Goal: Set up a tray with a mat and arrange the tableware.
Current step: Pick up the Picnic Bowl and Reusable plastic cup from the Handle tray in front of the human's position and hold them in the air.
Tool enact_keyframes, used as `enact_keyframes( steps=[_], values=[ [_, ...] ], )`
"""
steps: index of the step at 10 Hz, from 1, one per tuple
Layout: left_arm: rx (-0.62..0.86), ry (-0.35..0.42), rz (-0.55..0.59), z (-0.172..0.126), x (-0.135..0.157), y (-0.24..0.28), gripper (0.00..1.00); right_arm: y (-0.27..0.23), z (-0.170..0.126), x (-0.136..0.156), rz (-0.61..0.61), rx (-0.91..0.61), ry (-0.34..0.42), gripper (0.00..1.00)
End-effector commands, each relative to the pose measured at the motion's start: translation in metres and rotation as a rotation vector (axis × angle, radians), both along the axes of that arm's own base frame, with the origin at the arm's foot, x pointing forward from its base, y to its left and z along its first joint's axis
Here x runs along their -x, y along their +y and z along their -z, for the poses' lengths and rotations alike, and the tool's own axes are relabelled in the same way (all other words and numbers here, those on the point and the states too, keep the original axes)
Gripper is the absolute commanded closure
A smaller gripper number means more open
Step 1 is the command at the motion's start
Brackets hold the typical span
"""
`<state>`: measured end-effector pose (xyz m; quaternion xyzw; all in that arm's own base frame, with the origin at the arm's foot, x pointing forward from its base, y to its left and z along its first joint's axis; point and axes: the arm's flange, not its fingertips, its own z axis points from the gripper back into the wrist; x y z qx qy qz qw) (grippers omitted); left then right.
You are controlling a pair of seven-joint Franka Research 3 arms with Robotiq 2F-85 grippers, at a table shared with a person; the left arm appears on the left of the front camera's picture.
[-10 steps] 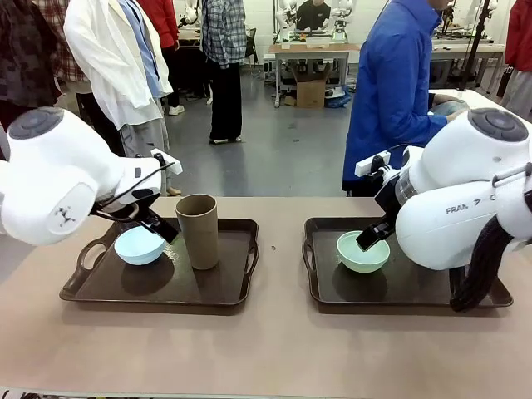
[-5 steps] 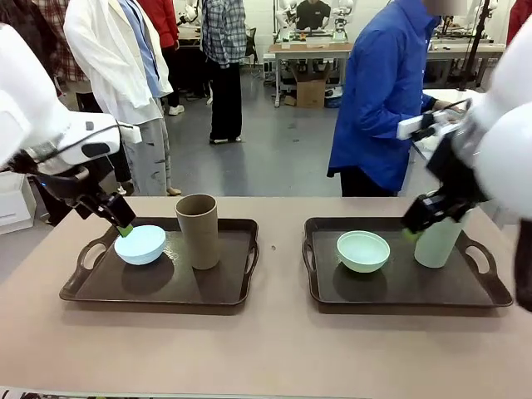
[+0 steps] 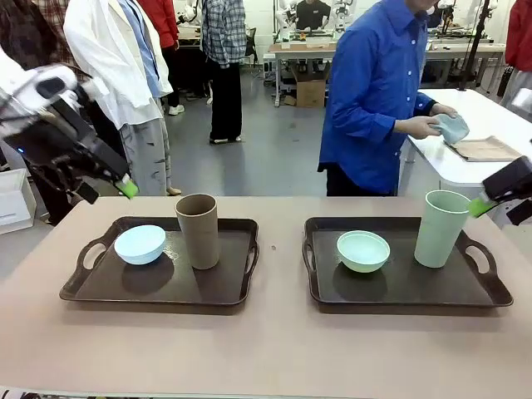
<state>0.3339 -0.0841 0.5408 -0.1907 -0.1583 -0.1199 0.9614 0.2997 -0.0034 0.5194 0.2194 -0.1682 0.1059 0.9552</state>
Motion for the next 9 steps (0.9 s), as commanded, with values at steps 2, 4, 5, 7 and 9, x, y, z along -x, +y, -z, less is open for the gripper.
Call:
enact_keyframes(
  steps=[2, 4, 5, 7, 9],
  values=[
    [0.321, 0.001, 0.007, -0.009, 0.001, 0.064, 0.00, -0.059, 0.026, 0.005, 0.054, -0.270, -0.006, 0.00],
    [0.468, -0.008, -0.044, -0.004, 0.004, 0.122, 0.00, -0.107, 0.038, 0.019, 0.095, -0.364, 0.011, 0.00],
    [0.509, -0.003, -0.076, 0.004, 0.005, 0.149, 0.00, -0.130, 0.044, 0.026, 0.097, -0.388, 0.017, 0.00],
    [0.545, 0.076, -0.116, 0.025, 0.002, 0.179, 0.00, -0.156, 0.058, 0.029, 0.094, -0.429, 0.053, 0.00],
    [0.602, 0.124, -0.136, 0.045, -0.006, 0.192, 0.00, -0.163, 0.063, 0.027, 0.086, -0.445, 0.040, 0.00]
  ],
)
